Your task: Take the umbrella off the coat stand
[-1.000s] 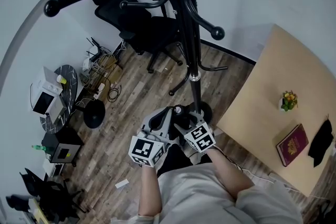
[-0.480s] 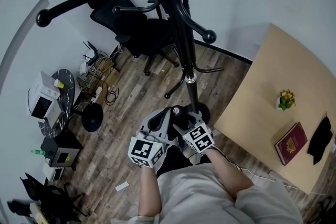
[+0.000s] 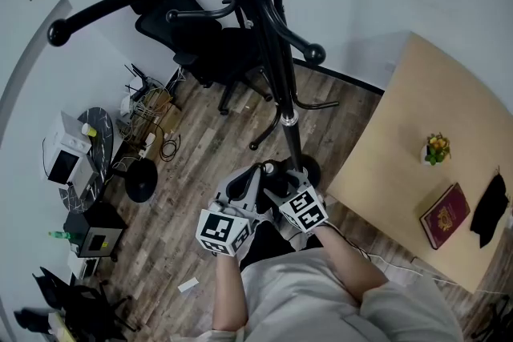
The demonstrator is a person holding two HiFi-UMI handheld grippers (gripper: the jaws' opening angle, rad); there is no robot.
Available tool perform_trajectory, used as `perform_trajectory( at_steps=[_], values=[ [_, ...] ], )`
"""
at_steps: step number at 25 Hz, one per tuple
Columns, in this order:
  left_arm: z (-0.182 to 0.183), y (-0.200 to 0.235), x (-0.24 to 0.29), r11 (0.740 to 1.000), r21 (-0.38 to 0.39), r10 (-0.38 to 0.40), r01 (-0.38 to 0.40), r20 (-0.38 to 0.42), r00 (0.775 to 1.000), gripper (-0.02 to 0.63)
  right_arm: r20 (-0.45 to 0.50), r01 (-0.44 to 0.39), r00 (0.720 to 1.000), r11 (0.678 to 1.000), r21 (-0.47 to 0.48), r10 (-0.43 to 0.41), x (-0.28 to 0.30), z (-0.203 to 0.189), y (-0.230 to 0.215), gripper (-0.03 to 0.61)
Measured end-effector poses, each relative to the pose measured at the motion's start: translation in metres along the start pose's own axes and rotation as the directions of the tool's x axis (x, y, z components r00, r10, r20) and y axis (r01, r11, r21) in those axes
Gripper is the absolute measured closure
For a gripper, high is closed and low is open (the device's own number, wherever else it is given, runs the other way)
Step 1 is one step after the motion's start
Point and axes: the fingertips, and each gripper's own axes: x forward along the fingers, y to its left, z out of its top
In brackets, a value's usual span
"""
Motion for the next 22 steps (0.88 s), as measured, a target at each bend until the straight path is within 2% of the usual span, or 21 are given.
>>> perform_trajectory(
  at_steps=[22],
  values=[
    [-0.0039,0.0047,-0.004,1.0,-0.008,0.023,-0.023,-0.008,1.0,0.594,-0.026,-0.018,1.0,0.999,-0.03,0.017,0.0037,-0.005,0.0019,0.328]
  ],
)
